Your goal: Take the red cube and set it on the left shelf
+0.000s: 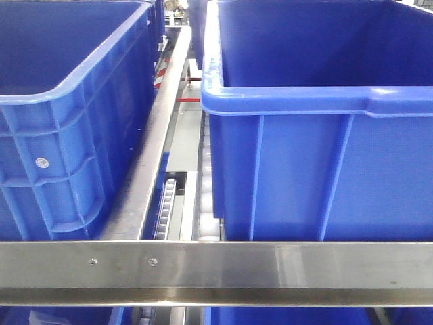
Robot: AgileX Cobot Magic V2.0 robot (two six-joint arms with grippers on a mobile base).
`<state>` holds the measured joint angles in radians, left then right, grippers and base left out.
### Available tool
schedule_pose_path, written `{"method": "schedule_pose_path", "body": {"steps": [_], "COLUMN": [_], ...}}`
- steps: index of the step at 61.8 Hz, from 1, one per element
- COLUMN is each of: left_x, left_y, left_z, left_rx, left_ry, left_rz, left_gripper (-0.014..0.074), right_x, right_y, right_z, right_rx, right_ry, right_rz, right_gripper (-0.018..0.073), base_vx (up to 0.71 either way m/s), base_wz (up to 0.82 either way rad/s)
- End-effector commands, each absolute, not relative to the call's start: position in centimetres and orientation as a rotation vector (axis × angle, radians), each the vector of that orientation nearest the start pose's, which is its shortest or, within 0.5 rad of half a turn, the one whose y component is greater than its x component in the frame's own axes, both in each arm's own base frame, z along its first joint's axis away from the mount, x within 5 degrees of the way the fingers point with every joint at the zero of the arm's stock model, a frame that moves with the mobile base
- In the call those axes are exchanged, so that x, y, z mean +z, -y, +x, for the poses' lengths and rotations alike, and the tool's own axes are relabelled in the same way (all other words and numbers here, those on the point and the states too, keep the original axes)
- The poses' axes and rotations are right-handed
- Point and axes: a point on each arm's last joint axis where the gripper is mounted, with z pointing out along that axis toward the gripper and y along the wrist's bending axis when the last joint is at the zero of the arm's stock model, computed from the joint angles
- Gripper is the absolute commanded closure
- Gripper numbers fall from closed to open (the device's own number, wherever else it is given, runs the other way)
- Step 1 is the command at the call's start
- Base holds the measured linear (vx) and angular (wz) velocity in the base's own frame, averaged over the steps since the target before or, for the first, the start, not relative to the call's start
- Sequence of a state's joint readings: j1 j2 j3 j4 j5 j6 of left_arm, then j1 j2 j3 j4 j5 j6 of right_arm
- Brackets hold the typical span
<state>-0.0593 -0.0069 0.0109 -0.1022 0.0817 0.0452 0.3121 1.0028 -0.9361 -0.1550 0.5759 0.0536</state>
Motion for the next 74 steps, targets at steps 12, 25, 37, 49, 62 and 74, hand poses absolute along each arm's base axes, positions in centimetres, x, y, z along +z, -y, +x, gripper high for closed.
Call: {"method": "schedule_pose_path", "body": {"steps": [12, 25, 37, 49, 62, 74], "left_x": [20.3, 20.3, 20.3, 20.3, 20.3, 20.3], "left_y": [0.3, 0.3, 0.3, 0.3, 0.3, 0.3], "left_z": [5.6, 5.6, 5.6, 5.6, 5.6, 5.6], "left_rx": [-0.100, -0.100, -0.100, -0.101, -0.101, -0.101], "left_ry": [-1.490, -1.490, -1.490, -1.490, -1.490, -1.490], "left_rz": [-0.004, -0.004, -0.004, -0.005, -0.005, -0.005], "left_gripper": [0.0495, 0.0495, 0.0495, 0.0495, 0.0495, 0.0495], "right_x": [34.9, 30.6, 28.7, 28.6, 28.6, 28.7], "right_y": [-2.7, -1.1, -0.7, -0.7, -0.7, -0.7], "right_z": [10.3, 5.2, 4.0, 4.1, 4.1, 4.0], "right_rx": [0.087, 0.100, 0.104, 0.103, 0.103, 0.101], "right_ry": [-1.714, -1.581, -1.540, -1.547, -1.547, -1.531], "right_rz": [-0.325, -0.296, -0.286, -0.288, -0.288, -0.289], "right_gripper": [0.0506, 0.0506, 0.0506, 0.0506, 0.0506, 0.0506], "base_vx": [0.00, 0.00, 0.00, 0.00, 0.00, 0.00], "base_wz": [0.00, 0.00, 0.00, 0.00, 0.00, 0.00]}}
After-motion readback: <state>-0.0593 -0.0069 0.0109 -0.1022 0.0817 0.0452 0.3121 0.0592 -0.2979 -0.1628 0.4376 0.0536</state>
